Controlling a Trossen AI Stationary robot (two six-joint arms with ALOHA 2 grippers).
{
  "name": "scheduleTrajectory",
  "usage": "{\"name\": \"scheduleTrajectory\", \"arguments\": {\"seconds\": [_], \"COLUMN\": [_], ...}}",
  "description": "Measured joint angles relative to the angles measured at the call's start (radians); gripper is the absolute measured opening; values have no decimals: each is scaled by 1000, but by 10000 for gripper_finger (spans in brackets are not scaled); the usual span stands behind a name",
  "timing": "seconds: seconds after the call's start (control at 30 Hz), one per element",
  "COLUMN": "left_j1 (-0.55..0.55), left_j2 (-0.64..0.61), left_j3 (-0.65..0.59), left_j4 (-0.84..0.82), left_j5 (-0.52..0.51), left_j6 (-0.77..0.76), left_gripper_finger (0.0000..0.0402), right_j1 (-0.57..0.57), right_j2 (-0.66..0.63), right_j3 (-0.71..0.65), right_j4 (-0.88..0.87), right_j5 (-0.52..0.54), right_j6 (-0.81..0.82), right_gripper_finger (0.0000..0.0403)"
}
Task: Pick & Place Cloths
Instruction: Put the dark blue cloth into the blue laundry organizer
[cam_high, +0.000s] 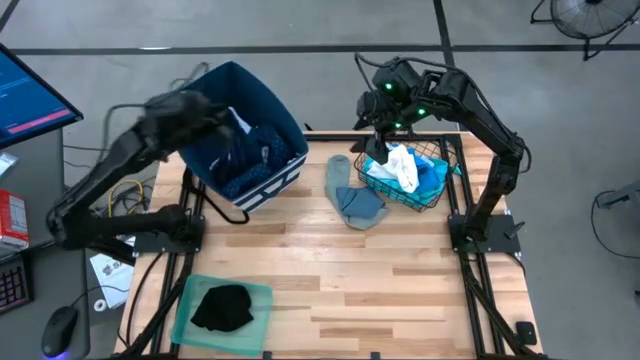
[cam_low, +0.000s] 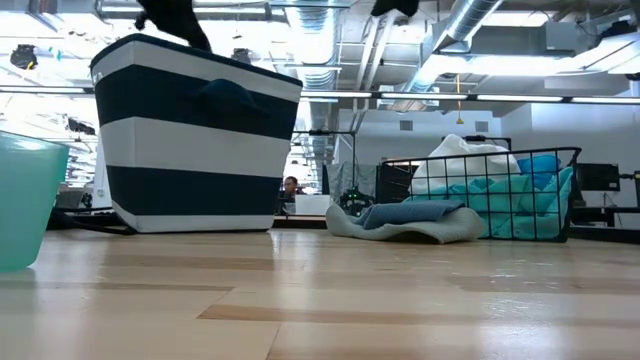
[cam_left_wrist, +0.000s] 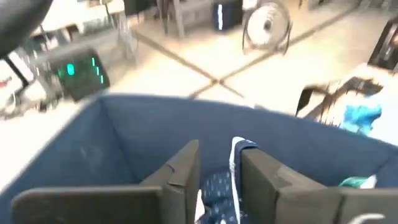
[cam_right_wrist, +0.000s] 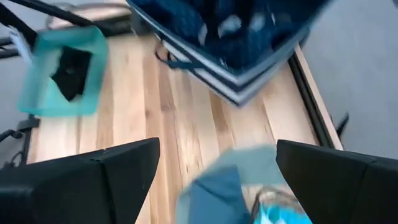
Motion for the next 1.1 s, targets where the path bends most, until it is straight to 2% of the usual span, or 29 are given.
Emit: {"name": "scheduleTrajectory", "arguments": {"seconds": [0.13, 0.3, 0.37, 0.5, 0.6, 0.73, 0.8, 0.9, 0.97, 1.1], "left_j1": [-2, 19, 19, 18, 15, -7, -18, -30, -39, -59], "left_j2": [-79, -68, -39, 38, 98, 150, 166, 176, 168, 94], "left_j3": [2, -5, -20, -37, -36, -37, -36, -37, -36, -31], "left_j4": [-41, -197, -223, -237, -239, -286, -341, -435, -468, -475], "left_j5": [-14, -25, 28, 199, 269, 274, 241, 222, 231, 320], "left_j6": [48, 39, 13, -6, -5, -5, -3, 13, -34, -123], "left_gripper_finger": [119, 154, 162, 178, 196, 235, 255, 278, 288, 292], "right_j1": [17, 71, 94, 136, 166, 210, 229, 254, 272, 307], "right_j2": [5, 2, 0, 2, 3, 3, 3, 3, 3, 3], "right_j3": [-1, -1, -1, 0, 0, 0, 0, 0, 0, 0], "right_j4": [-46, -23, -18, -18, -25, -78, -111, -150, -158, -157], "right_j5": [36, 36, 50, 60, 82, 220, 270, 296, 313, 321], "right_j6": [52, 114, 133, 177, 207, 236, 258, 288, 299, 308], "right_gripper_finger": [315, 315, 315, 315, 315, 315, 315, 315, 315, 315]}}
